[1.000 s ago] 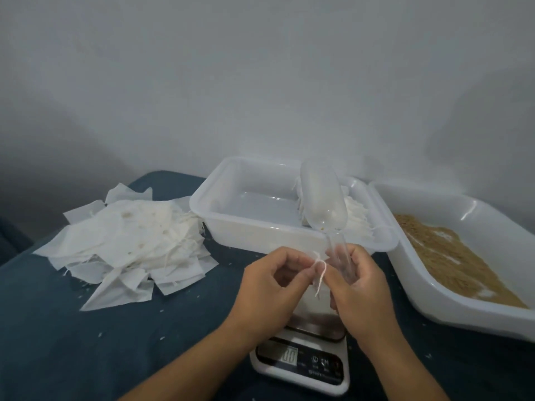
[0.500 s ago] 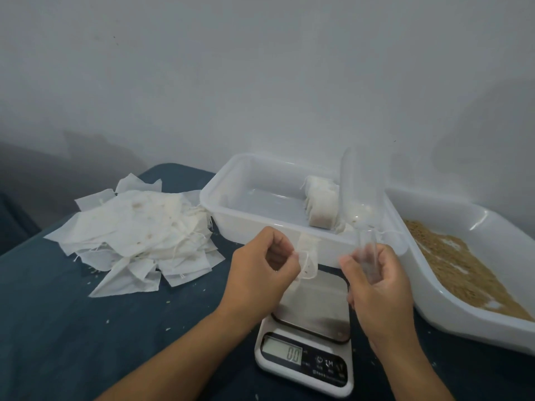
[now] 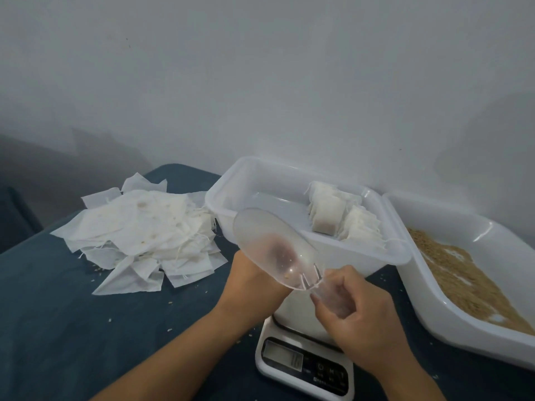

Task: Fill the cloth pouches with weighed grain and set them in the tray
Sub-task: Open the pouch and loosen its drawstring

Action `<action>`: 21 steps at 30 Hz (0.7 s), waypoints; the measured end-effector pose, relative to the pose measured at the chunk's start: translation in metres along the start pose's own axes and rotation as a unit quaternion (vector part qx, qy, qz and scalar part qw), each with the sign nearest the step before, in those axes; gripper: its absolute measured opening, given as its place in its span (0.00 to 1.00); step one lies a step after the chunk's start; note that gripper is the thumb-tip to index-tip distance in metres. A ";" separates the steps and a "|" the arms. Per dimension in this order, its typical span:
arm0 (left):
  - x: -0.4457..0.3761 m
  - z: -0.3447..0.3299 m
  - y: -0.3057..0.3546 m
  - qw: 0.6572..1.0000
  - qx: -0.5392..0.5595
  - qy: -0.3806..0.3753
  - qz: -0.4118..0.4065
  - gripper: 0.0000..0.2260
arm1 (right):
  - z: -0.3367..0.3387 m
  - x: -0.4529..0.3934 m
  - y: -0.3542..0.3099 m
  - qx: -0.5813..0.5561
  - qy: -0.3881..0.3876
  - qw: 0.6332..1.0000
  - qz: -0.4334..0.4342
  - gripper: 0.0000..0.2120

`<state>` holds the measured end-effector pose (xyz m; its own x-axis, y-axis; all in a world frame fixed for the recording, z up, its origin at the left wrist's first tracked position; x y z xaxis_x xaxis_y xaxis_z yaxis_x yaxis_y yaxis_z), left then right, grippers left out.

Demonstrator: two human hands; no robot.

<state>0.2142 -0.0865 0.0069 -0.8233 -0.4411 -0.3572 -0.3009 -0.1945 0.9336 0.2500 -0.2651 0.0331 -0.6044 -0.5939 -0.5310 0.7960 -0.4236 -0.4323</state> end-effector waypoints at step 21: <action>0.030 -0.016 0.029 0.861 0.228 -0.405 0.206 0.23 | 0.014 -0.002 -0.022 -0.345 0.015 0.937 -0.053 0.03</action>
<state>0.1884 -0.1190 0.0232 -0.9153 0.4018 -0.0290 0.0920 0.2784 0.9561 0.2336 -0.2645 0.0541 -0.6869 -0.5505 -0.4744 0.5280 0.0704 -0.8463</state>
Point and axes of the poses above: each hand's wrist, its own x-axis away from the middle knuckle, its own z-axis out of the back of the hand, y = z × x, the point moved 4 cm from there along -x, towards the middle knuckle, and after that the axes turned 5 degrees about x, right-handed, at the moved point
